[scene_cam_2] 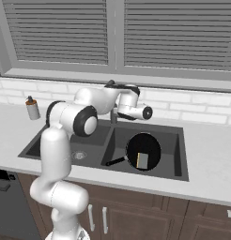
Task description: Pick the pan and sponge and place them into the sink. Then turn on the water.
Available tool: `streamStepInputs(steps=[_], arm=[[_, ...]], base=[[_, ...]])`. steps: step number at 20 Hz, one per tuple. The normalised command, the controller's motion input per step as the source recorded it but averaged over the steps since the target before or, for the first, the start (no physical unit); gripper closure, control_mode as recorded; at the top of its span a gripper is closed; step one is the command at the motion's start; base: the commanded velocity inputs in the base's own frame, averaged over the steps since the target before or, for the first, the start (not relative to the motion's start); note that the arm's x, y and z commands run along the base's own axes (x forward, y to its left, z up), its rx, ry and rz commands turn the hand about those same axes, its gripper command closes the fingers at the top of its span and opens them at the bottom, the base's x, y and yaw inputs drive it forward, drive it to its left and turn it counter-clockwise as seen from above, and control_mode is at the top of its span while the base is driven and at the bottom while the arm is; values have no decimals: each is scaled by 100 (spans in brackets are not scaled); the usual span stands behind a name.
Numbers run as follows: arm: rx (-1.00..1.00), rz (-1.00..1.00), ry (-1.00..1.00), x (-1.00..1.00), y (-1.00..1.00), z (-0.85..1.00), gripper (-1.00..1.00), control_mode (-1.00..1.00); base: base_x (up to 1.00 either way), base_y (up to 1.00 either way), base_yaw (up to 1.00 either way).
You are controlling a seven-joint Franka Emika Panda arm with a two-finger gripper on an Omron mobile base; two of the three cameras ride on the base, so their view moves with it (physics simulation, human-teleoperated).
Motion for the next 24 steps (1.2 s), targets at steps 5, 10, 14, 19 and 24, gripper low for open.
streamStepInputs(steps=[5,10,14,19,24], arm=[[0,0,-3,10,0,-12,-100,-100],[0,0,-8,4,0,-31,-100,-100],[0,0,-12,0,0,-38,-100,-100],[0,-1,-5,1,0,-9,-100,-100],[0,-5,-3,7,0,0,-100,-100]], base=[[0,0,0],[0,0,0],[0,0,0],[0,0,0],[0,0,0]])
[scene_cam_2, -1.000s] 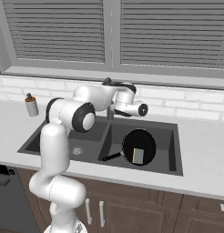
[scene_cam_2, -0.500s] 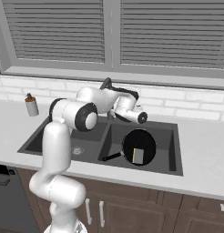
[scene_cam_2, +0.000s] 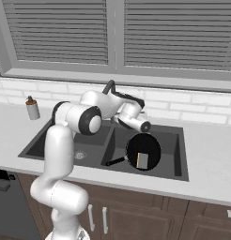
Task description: Pick the pan and sponge and place them into the sink. Then turn on the water.
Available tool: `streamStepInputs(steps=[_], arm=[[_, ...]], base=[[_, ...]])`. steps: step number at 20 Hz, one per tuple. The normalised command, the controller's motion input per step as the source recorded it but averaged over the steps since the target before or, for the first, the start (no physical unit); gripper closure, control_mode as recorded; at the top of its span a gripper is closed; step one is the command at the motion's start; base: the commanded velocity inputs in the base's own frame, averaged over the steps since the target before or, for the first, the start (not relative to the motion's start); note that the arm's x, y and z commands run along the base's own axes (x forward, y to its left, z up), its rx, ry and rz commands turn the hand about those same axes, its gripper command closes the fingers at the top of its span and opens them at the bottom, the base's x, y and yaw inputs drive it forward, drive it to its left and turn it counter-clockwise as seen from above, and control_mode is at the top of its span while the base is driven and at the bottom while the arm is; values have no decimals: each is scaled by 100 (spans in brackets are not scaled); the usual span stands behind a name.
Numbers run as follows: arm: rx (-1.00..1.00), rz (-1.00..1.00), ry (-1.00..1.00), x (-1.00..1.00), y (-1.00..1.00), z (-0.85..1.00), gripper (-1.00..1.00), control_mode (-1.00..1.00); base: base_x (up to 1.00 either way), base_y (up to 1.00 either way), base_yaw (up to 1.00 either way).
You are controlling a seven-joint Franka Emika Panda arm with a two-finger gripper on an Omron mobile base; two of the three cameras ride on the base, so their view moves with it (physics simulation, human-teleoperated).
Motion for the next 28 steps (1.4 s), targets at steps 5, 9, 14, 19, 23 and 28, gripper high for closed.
streamStepInputs(steps=[5,9,14,19,23,28], arm=[[0,-4,-2,11,0,0,-100,-100],[0,-3,-2,9,0,0,-100,-100],[0,-4,-1,9,0,0,-100,-100],[0,-3,-1,3,0,0,-100,-100],[0,-2,0,4,0,0,-100,-100],[0,-3,0,8,0,0,-100,-100]], base=[[0,0,0],[0,0,0],[0,0,0],[0,0,0],[0,0,0],[0,0,0]])
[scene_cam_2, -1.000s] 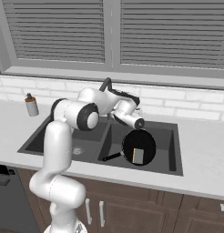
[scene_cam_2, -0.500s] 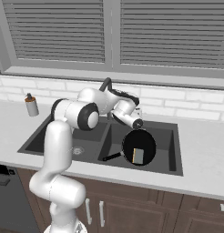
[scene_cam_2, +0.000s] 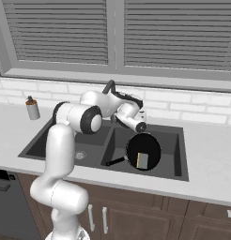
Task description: Pick the pan and sponge and place them into the sink. Then turn on the water.
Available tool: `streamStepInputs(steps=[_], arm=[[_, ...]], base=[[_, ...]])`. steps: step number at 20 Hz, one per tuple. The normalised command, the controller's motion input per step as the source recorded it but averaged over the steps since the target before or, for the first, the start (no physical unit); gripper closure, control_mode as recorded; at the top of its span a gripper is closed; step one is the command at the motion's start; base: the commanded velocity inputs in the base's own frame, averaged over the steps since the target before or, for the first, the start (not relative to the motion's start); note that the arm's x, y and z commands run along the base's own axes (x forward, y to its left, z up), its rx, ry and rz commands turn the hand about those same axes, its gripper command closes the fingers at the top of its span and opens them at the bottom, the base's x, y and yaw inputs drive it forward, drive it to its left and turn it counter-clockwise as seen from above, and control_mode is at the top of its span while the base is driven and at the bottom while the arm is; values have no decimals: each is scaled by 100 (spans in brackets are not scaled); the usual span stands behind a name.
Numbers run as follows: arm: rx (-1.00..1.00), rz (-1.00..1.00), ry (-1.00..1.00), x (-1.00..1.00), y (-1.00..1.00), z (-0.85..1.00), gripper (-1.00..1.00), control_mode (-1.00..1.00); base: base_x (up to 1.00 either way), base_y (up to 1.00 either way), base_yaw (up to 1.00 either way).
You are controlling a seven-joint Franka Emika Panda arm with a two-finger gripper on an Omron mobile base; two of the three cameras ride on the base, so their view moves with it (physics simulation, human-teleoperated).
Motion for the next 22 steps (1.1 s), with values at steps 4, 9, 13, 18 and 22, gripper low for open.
streamStepInputs(steps=[4,9,13,18,22], arm=[[0,-2,0,4,0,0,-100,-100],[0,-3,0,6,0,0,-100,-100],[0,-4,0,13,2,0,-100,-100],[0,-5,0,17,6,0,-100,-100],[0,-5,0,8,8,0,-100,-100]], base=[[0,0,0],[0,0,0],[0,0,0],[0,0,0],[0,0,0]])
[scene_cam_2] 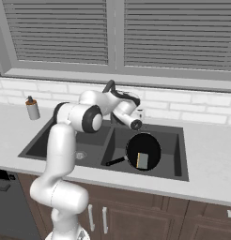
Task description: Pick the pan and sponge and place them into the sink. Then turn on the water.
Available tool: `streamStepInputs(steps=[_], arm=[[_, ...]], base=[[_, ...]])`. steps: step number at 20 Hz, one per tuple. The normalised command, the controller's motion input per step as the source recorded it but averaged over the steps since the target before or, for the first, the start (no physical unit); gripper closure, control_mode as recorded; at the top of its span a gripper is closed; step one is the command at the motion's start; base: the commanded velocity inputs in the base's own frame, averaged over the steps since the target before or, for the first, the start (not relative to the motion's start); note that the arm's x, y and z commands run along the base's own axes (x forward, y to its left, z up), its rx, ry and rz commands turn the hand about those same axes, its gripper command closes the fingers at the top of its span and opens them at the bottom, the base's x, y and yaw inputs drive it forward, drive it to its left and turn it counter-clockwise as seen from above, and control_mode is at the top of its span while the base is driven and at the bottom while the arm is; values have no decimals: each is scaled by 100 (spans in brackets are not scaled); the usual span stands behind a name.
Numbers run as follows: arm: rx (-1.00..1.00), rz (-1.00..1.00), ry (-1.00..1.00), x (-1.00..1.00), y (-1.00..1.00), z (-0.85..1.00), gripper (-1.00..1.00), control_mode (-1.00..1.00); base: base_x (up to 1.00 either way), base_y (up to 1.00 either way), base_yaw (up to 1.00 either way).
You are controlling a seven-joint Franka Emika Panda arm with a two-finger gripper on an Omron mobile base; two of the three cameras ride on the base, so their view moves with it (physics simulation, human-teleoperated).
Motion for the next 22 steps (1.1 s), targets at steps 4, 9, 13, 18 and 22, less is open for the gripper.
streamStepInputs(steps=[4,9,13,18,22], arm=[[0,-2,0,0,5,0,-100,-100],[0,-1,0,0,0,0,-100,-100],[0,-2,-1,1,0,0,-100,-100],[0,-4,-1,0,0,0,-100,-100],[0,-4,0,0,0,0,-100,-100]], base=[[0,0,0],[0,0,0],[0,0,0],[0,0,0],[0,0,0]])
